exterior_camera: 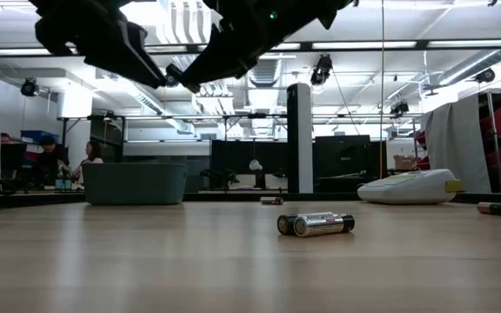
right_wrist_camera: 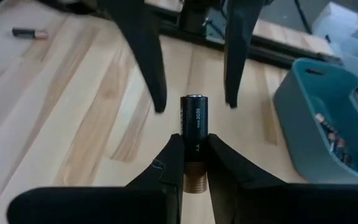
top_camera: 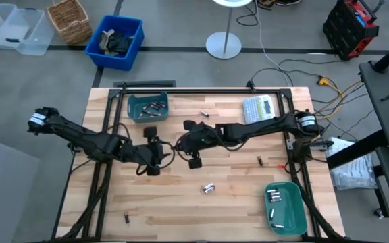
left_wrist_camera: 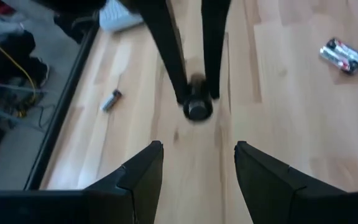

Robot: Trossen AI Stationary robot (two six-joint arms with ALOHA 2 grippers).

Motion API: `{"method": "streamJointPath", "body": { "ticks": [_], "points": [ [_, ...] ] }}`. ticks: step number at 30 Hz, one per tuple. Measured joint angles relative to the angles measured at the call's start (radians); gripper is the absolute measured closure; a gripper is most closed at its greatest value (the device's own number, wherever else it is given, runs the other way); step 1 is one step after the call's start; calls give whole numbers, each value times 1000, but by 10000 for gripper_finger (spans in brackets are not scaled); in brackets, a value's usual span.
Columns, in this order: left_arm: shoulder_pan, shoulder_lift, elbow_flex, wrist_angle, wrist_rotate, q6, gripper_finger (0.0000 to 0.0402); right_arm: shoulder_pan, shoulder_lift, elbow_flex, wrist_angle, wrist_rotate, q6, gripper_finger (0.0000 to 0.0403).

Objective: Sort batteries
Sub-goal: Put the black battery into the blue bin

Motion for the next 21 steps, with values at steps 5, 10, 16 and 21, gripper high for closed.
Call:
{"method": "streamJointPath", "body": {
  "ticks": [5,10,16,21],
  "points": [
    [3,3,3,69,-17,39,223,6,-1,3,14,54,-7,366],
    [4,-1,3,93,0,46,223,6,-1,3,10,60,-22,366],
    [13,-1,3,113,-20,53,223,6,-1,3,13,60,-15,366],
    [16,-1,3,127,-29,55,223,6,-1,3,12,61,-15,366]
  ]
}}
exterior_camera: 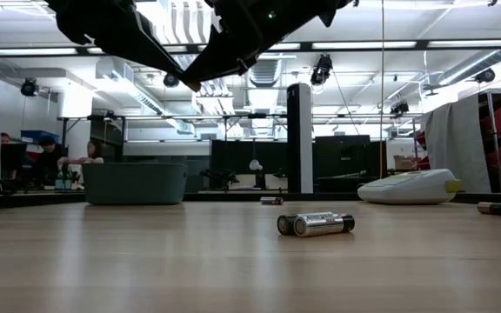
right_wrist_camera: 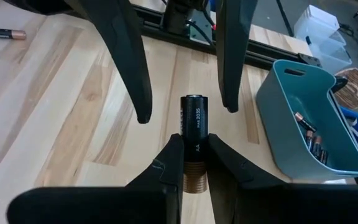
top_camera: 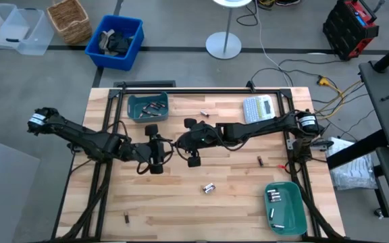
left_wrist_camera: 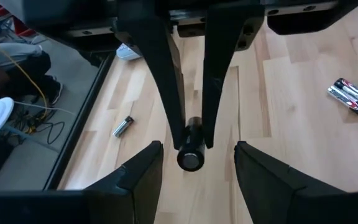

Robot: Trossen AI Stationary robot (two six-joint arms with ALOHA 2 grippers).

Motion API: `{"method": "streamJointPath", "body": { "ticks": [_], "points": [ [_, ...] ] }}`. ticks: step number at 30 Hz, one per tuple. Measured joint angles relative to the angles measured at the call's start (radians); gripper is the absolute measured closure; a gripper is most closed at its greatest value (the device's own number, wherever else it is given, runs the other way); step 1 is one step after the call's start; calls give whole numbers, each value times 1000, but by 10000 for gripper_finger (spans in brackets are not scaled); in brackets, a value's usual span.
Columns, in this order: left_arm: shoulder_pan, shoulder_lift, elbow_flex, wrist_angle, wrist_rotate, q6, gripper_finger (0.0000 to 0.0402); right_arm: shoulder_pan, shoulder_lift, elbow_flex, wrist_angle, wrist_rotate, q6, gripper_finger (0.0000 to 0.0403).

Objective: Sort batteries
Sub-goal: Put the black battery into the blue bin

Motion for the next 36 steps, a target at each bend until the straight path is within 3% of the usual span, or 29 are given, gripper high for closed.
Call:
{"method": "streamJointPath", "body": {
  "ticks": [15,36],
  "points": [
    [19,0,-3,3,-1,0,284,2,0,0,0,0,0,366],
    [28,0,-5,10,1,-1,287,2,-2,1,2,1,0,366]
  ]
}}
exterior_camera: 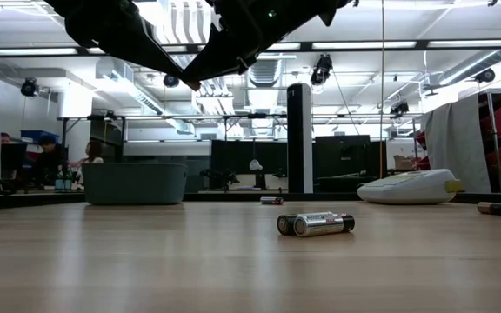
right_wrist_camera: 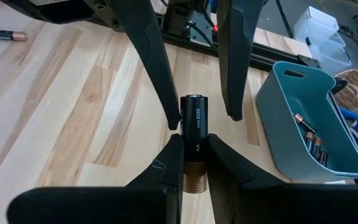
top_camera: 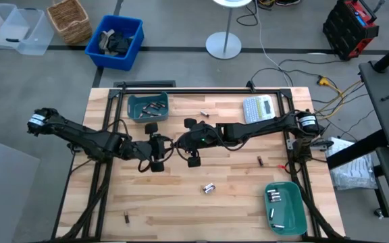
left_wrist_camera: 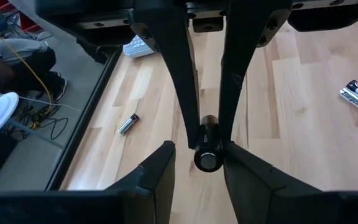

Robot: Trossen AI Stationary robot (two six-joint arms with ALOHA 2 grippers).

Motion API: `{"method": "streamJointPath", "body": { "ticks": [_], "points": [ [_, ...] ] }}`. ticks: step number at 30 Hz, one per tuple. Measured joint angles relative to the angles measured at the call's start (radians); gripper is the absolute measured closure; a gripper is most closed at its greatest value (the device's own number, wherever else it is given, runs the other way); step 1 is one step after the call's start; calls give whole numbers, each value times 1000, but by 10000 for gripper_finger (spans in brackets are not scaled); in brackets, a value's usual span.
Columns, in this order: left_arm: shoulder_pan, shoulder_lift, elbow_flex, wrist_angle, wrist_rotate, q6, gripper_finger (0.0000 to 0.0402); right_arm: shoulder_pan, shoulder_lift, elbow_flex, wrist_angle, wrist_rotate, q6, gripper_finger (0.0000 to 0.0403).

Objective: Sort batteries
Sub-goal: Put the black battery into the blue bin

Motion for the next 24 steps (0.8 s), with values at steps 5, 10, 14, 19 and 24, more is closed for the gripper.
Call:
{"method": "streamJointPath", "body": {
  "ticks": [5,10,14,19,24],
  "points": [
    [0,0,0,7,0,0,288,0,0,0,0,0,-2,366],
    [0,0,0,22,1,4,288,0,0,0,1,0,-2,366],
    [0,0,0,18,2,5,288,0,0,0,1,0,-2,366],
    [0,0,-2,11,24,5,288,0,0,0,1,0,-2,366],
    [0,0,-5,15,30,11,288,0,0,0,1,0,-2,366]
  ]
}}
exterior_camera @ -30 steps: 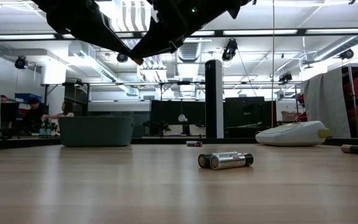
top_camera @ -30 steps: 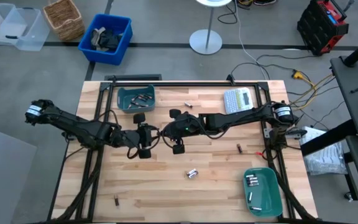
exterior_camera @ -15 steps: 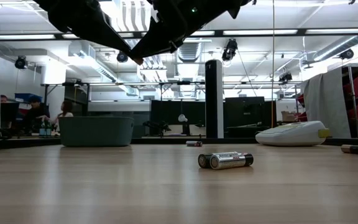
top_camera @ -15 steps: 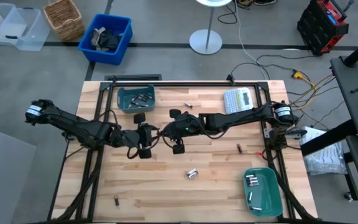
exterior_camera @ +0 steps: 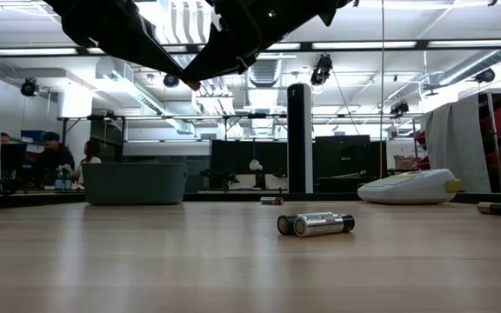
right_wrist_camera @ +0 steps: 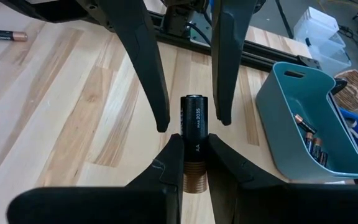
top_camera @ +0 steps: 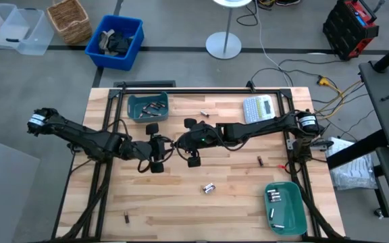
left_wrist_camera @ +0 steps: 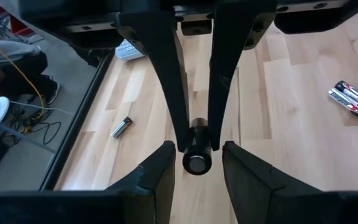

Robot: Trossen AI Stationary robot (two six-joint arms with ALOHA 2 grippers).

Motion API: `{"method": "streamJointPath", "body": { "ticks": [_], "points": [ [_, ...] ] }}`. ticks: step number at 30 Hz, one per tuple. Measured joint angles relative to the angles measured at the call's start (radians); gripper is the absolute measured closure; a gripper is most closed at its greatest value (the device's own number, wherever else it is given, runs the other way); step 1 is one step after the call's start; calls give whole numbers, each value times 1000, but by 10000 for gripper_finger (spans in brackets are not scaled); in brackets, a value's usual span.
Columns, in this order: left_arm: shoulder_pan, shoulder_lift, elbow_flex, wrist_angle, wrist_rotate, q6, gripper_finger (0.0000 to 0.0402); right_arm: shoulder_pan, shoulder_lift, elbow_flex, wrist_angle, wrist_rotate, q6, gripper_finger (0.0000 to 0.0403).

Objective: Sort batteries
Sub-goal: Put the black battery into the blue bin

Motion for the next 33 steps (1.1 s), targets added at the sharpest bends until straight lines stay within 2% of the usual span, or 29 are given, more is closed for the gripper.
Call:
{"method": "streamJointPath", "body": {
  "ticks": [12,20,29,33],
  "points": [
    [0,0,-2,15,0,13,292,0,0,0,1,0,0,366],
    [0,0,-2,13,0,27,378,0,0,0,-2,0,-6,367],
    [0,0,-2,13,-1,34,378,0,0,0,-2,0,-9,366],
    [-1,0,-2,18,-19,34,378,0,0,0,0,3,-3,329]
  ]
}}
